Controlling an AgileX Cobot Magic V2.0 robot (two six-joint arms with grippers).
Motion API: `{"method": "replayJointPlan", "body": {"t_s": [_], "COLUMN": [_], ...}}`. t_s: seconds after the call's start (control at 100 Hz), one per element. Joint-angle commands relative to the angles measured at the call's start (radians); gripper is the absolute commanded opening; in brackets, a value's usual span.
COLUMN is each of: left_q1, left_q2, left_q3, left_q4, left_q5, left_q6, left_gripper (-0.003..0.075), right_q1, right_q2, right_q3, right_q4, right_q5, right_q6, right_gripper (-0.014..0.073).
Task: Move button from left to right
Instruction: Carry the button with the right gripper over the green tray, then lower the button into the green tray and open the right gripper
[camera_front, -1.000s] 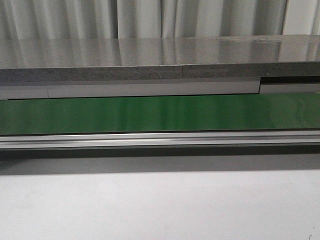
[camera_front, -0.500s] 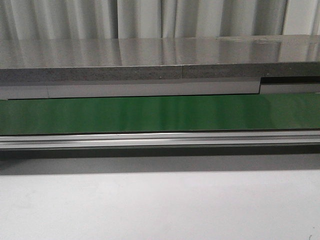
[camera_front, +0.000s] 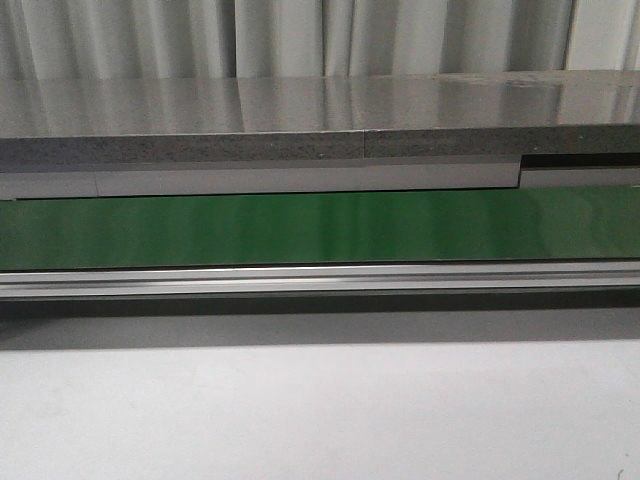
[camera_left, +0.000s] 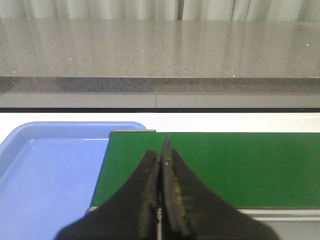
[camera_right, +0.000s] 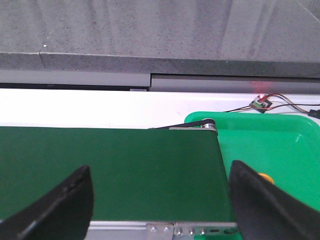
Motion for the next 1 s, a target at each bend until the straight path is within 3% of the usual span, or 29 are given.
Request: {"method": "replayJointPlan", "body": {"t_s": [0.0,0.2,0.41,0.99], "left_q1": [-0.008,-0.008,-0.008,-0.008], "left_q2": [0.002,0.002,0.002,0.002], "left_q3": [-0.028,-0.028,-0.028,-0.028], "left_q4": [-0.011,-0.011,-0.011,-0.011], "left_q5": [-0.076,-0.076,-0.076,-0.076], "left_q6": [-0.002,-0.002,-0.002,-0.002], "left_gripper": [-0.002,-0.002,-0.002,-0.002], "right_q1": [0.002,0.002,0.002,0.002], "right_q2": [-0.1,-0.261,-0.288,-0.288], "right_q3": [0.025,0.091,0.093,0.093], "right_q4": [0.006,0.006,0.006,0.006], "right_q5": [-0.04,0.044,0.133,0.134], "right_q6": [0.0,0.0,0.0,0.0], "right_gripper": [0.0505,0.0225,-0.0069,-0.0067]}}
